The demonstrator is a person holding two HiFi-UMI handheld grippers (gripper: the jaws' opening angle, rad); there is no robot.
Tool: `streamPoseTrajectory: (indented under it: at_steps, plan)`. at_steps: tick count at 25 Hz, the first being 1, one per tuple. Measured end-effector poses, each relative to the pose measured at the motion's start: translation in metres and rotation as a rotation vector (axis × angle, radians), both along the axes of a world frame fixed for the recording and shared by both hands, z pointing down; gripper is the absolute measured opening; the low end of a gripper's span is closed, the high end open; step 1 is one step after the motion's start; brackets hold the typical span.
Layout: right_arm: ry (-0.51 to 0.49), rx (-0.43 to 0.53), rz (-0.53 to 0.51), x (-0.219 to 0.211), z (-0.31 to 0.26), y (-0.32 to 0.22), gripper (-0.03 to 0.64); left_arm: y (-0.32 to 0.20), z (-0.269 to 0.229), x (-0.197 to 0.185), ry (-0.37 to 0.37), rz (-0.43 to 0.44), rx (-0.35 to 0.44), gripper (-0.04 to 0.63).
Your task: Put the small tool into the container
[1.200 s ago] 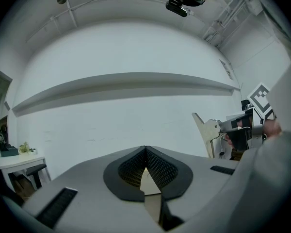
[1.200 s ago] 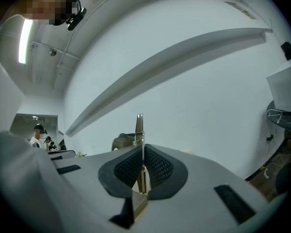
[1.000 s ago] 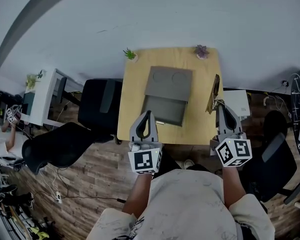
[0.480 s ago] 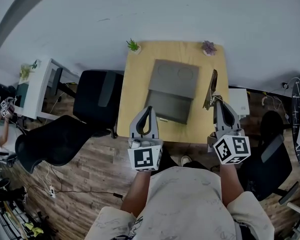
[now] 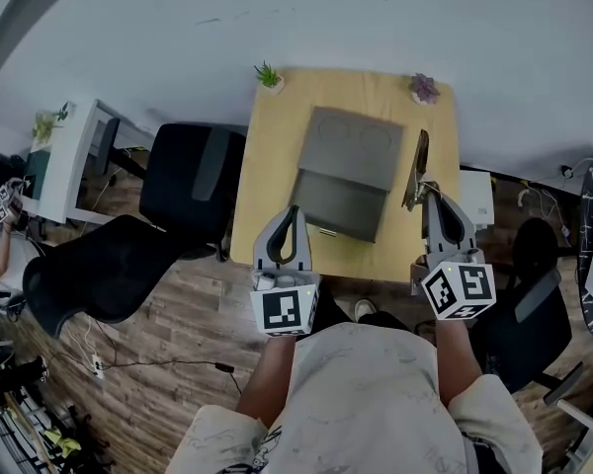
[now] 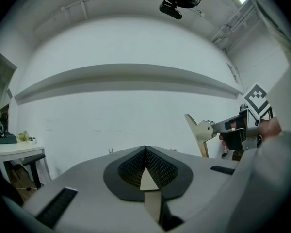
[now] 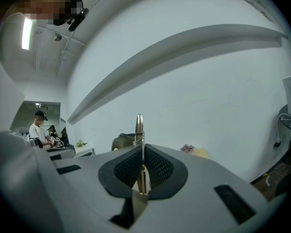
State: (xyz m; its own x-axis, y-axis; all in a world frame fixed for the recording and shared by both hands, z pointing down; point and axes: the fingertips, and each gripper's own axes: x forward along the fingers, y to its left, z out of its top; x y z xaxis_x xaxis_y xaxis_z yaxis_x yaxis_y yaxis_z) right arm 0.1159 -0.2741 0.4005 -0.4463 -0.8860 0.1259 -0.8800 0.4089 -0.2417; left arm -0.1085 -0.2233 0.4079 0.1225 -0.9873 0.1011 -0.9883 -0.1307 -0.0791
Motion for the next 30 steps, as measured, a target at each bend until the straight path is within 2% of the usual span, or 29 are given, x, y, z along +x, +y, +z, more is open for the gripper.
streamPoseTrajectory:
  at_steps: [14,30]
  plan:
    - [0.106,-0.046,-0.12,-0.057,0.032,-0.015,0.017,0.009,0.033,-0.041,0.01,-0.076,-0.093,0.005]
    - [0.337,-0.069,-0.24,-0.111,0.07,-0.009,0.017,0.018,0.062,-0.073,0.051,-0.125,-0.135,0.005]
